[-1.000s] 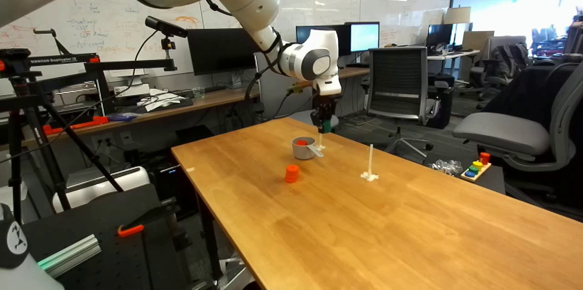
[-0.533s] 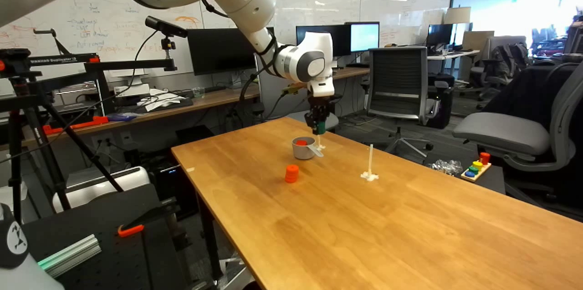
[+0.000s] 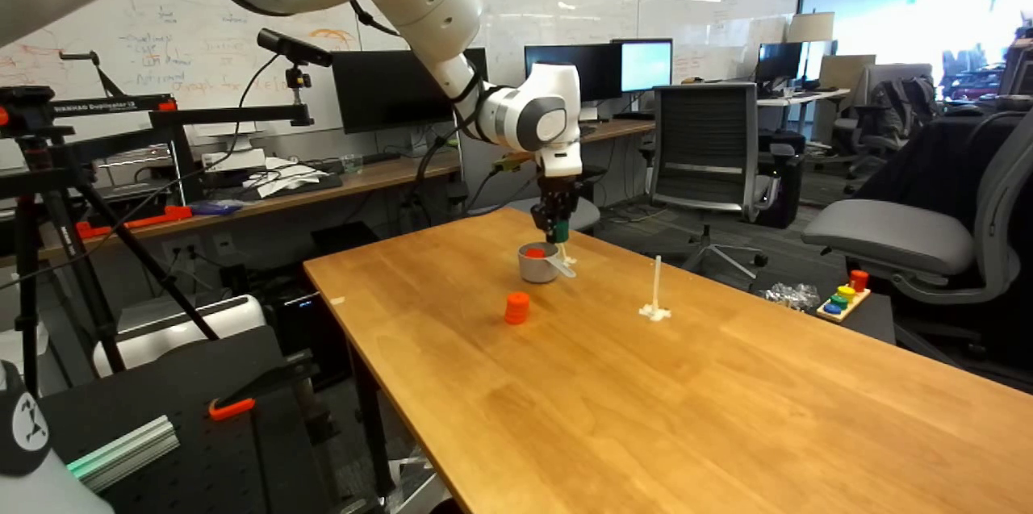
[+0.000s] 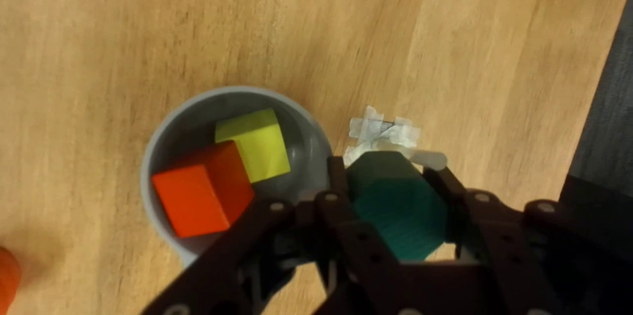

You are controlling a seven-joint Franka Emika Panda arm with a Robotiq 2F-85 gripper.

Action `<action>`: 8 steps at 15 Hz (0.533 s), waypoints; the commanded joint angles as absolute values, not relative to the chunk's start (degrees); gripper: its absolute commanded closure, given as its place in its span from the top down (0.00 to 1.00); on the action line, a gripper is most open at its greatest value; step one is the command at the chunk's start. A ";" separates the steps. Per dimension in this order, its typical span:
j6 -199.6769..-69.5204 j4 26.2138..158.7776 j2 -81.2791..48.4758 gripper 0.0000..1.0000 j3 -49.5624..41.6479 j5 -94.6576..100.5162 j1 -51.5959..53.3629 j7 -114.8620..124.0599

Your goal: Put the orange block on the yellow block then put both blocks in the gray pot, then put the green block in the gray pot

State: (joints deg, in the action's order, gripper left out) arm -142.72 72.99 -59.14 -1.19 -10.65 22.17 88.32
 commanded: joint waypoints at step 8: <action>-146.34 80.10 -54.63 0.17 -0.94 -10.18 22.24 91.25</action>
